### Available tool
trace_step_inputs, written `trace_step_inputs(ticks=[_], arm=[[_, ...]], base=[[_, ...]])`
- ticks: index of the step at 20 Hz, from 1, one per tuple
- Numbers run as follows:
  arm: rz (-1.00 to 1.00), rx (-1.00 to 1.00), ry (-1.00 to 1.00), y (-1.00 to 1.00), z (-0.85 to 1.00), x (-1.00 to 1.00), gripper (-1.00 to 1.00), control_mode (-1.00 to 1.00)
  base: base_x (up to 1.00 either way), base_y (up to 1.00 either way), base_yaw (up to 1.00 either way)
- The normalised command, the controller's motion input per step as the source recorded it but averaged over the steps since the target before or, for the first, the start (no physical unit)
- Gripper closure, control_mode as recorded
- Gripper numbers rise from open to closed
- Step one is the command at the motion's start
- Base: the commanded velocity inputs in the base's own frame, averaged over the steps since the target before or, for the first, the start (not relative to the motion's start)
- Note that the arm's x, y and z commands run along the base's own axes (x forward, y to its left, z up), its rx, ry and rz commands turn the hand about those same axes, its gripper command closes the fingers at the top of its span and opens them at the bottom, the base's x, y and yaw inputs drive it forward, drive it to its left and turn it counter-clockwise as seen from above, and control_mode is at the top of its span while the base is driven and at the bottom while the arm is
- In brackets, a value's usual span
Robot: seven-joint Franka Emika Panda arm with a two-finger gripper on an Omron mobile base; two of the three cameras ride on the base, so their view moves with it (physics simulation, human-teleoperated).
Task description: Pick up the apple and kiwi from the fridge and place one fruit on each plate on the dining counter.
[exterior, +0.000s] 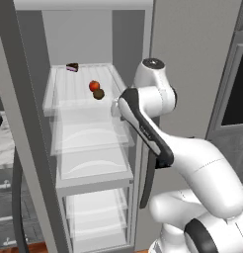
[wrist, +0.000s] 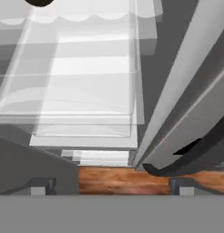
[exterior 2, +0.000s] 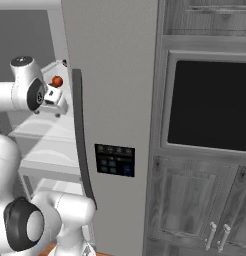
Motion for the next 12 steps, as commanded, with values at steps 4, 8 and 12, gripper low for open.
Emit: trace_step_inputs(ticks=[4,8,12], arm=[[0.00,0.00,-0.06,0.34,0.01,0.60,-1.00,-1.00],[0.00,0.00,-0.05,0.23,0.20,0.63,-1.00,-1.00],[0.00,0.00,-0.01,0.17,0.31,0.56,-1.00,-1.00]], base=[[0.00,0.00,0.00],[0.00,0.00,0.00],[0.00,0.00,0.00]])
